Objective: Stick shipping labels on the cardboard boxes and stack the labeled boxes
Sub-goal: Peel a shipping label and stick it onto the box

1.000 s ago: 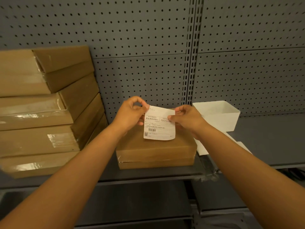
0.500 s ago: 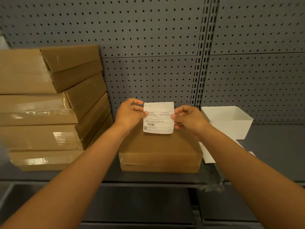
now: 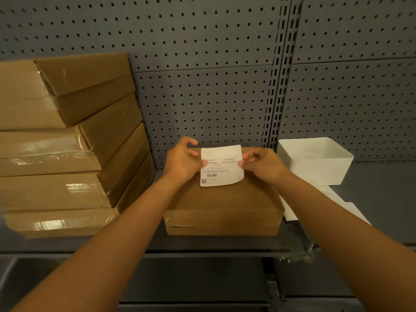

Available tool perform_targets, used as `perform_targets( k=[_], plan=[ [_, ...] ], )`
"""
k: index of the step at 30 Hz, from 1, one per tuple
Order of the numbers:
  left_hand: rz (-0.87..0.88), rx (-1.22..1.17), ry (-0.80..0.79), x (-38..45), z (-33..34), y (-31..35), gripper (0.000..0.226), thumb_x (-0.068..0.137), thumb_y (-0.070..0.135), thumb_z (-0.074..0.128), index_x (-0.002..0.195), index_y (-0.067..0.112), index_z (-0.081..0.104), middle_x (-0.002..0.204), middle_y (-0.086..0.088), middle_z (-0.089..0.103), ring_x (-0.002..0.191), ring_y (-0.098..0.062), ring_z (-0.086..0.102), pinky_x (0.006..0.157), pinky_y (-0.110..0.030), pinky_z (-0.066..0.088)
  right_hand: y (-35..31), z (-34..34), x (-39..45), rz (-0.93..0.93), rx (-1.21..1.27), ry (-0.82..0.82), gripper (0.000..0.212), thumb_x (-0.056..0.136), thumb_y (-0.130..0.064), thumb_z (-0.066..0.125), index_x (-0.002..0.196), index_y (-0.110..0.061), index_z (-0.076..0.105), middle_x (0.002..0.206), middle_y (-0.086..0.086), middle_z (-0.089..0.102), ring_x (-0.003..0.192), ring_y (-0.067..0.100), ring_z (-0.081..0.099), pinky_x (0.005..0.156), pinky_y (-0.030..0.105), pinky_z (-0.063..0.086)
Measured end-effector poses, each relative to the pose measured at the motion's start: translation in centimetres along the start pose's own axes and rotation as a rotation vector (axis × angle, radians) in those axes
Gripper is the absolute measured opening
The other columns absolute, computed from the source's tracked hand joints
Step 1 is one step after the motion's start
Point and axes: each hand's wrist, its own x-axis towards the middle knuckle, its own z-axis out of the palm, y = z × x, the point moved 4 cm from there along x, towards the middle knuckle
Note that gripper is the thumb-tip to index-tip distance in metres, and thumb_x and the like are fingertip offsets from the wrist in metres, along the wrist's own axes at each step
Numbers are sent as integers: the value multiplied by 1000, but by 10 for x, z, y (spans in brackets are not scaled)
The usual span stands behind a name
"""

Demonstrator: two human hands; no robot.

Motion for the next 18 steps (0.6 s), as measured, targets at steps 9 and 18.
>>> perform_targets(
  k=[9,18],
  plan=[
    [41,26,-81,7,5,-7,46,77,8,77,116,16,52,96,2,65,88,-14,62,63,-18,48,4,6,6,2,-127,25,16,83,-19,71,76,-22,57,93,3,67,96,19,63,90,34,52],
    [32,36,-75,11,9,-13,25,79,9,75,95,14,56,89,3,64,81,-9,61,60,-13,45,6,9,9,-9,-226,42,17,83,-18,72,79,-20,56,94,3,66,91,16,62,82,27,52]
  ],
)
